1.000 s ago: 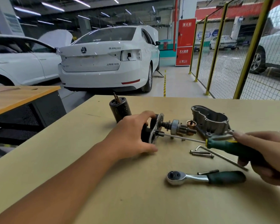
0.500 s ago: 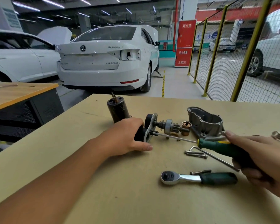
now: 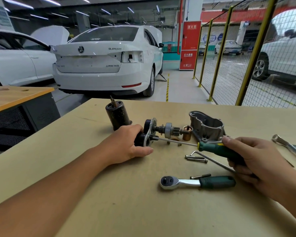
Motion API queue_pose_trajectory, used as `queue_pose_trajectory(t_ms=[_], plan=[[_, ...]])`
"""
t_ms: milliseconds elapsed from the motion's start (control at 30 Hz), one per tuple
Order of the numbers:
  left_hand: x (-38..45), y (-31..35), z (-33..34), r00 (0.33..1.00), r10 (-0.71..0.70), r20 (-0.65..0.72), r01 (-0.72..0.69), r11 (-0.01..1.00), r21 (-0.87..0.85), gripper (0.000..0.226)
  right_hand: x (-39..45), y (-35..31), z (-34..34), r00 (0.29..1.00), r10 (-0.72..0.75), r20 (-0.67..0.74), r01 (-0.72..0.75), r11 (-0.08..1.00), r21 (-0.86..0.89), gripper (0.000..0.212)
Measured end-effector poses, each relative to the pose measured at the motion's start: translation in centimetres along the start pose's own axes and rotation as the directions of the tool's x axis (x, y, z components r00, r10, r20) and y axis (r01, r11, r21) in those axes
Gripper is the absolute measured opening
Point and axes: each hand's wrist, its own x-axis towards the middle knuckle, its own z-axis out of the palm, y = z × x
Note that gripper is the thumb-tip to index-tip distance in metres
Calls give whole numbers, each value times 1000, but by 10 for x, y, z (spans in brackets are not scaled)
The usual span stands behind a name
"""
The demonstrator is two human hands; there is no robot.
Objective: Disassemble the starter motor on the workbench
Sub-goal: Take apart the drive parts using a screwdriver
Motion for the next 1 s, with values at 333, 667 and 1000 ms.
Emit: queue_pose_trajectory(t_ms=[333,667,1000], plan=[[-1,-1,1,999,33,-36,-36,995,-91,51,2,3,-1,995,-103,-8,103,994,25,47],[-1,-3,2,997,-1,-72,-11,986,-165,51,3,2,-10,954,-299,10,299,954,27,47],[-2,-2,3,997,-3,-72,-9,986,-169,51,2,-1,-11,979,-193,65,188,979,83,68]])
